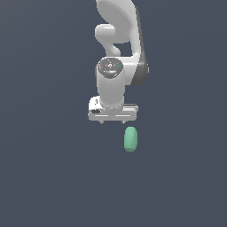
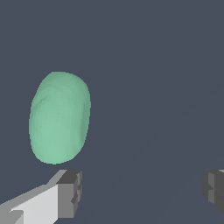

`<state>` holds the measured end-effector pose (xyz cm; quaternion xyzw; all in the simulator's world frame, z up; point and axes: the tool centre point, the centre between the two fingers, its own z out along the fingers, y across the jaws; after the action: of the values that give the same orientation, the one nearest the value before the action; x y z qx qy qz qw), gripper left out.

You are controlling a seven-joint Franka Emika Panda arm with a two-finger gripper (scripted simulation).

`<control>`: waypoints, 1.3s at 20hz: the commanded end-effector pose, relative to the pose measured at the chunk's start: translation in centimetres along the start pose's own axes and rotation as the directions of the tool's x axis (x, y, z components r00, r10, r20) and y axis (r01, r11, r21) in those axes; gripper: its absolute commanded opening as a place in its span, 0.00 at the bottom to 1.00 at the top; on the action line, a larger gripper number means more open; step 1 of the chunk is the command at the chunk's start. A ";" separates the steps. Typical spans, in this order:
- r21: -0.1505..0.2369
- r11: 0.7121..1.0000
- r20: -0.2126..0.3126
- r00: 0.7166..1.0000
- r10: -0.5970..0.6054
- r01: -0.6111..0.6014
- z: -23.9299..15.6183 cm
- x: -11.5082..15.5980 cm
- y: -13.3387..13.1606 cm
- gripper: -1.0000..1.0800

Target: Pick up the object and move it to a goal position.

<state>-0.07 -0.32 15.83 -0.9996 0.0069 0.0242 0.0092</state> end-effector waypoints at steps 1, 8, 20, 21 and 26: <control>0.000 1.000 0.000 1.000 0.000 0.000 0.0 0.0 0.0 0.96; 0.019 0.999 0.007 0.999 -0.051 0.051 0.4 0.0 -2.3 0.96; 0.015 0.999 0.002 0.999 -0.036 0.036 0.6 0.6 -3.5 0.96; 0.014 0.999 0.000 1.000 -0.029 0.029 0.7 0.7 -3.7 0.96; 0.003 1.000 -0.014 1.000 0.014 -0.014 1.2 1.7 -5.4 0.96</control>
<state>1.32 4.47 14.84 -0.9997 0.0072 0.0192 0.0124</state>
